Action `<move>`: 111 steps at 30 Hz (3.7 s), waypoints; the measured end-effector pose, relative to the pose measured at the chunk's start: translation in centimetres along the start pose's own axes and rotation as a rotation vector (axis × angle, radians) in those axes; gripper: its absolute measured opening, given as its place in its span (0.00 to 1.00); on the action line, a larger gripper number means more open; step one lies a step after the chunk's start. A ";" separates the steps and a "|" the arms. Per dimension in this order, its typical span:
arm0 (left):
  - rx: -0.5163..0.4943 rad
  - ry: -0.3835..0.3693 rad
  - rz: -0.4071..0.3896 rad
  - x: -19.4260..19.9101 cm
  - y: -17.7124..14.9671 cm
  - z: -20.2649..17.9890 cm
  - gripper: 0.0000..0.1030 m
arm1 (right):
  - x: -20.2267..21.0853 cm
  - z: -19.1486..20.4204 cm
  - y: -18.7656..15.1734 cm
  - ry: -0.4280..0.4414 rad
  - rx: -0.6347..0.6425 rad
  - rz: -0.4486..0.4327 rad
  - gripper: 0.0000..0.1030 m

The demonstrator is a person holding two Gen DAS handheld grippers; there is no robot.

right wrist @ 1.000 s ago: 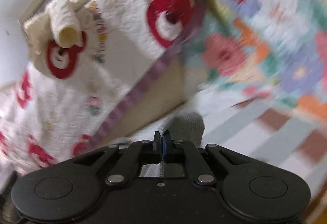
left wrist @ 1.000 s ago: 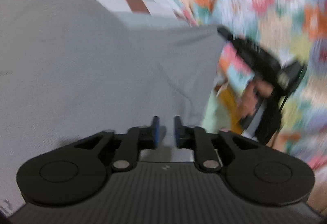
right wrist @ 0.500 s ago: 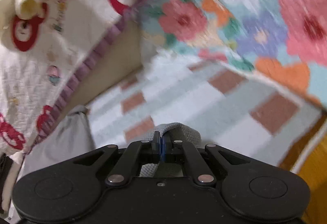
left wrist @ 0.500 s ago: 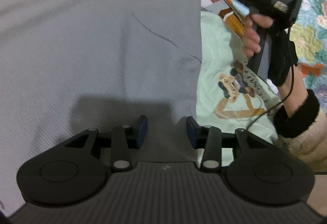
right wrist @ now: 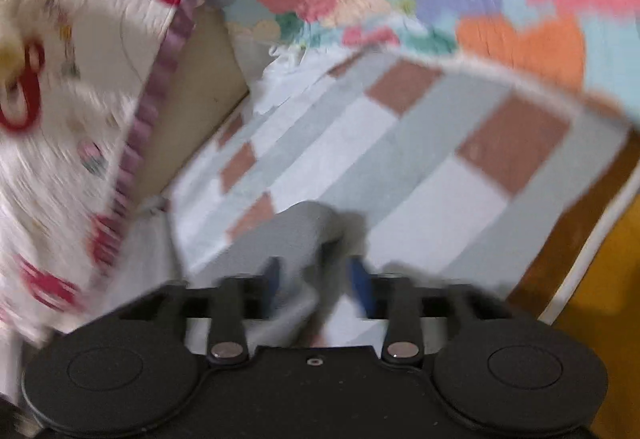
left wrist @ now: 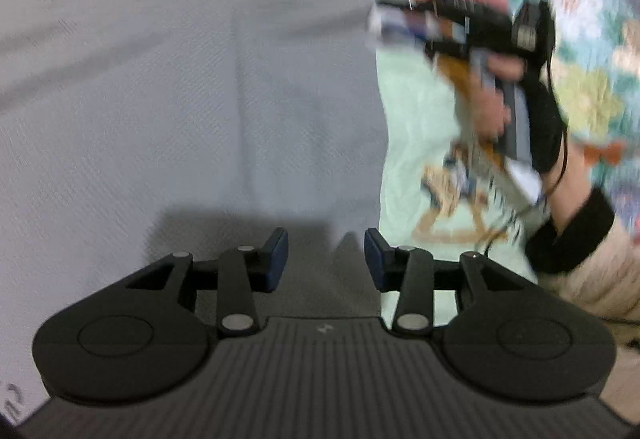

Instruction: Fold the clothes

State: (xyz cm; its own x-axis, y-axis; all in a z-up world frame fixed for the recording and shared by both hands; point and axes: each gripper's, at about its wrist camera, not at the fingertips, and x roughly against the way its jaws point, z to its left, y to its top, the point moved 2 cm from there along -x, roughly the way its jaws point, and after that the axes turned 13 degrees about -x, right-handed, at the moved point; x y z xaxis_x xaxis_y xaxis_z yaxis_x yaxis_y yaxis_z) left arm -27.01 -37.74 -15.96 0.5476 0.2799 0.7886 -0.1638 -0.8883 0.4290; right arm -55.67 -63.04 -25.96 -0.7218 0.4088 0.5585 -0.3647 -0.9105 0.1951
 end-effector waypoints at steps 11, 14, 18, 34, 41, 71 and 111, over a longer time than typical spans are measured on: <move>0.335 0.420 -0.186 8.8 -5.7 9.5 0.40 | -6.8 7.0 -0.4 0.124 0.359 0.118 0.10; 0.400 0.546 -0.198 11.6 -9.2 11.5 0.40 | -1.5 9.4 -2.7 0.232 0.576 -0.068 0.08; 0.498 0.652 -0.122 14.0 -14.3 14.1 0.40 | -1.0 8.1 -3.4 0.009 0.719 -0.183 0.09; 0.932 0.714 -0.351 26.0 -30.7 16.4 0.60 | -6.2 19.9 -11.9 -0.070 0.910 -0.018 0.29; 1.008 0.586 -0.378 23.8 -31.7 18.4 0.60 | -10.8 28.9 -27.5 0.268 1.050 0.543 0.33; 0.883 0.576 -0.419 22.2 -28.9 18.5 0.51 | -14.1 29.7 -42.6 0.276 1.099 0.769 0.08; 0.569 0.887 -0.502 25.6 -26.6 10.6 0.03 | -13.0 27.6 -44.9 0.264 1.206 0.980 0.63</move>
State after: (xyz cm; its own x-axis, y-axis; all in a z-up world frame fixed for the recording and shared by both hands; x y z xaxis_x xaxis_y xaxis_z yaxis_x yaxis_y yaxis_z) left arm 0.10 -10.83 -11.86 -0.3562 0.6028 0.7140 0.4228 -0.5774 0.6984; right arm -13.63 -29.22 -19.73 -0.5118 -0.4647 0.7226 0.8591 -0.2767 0.4305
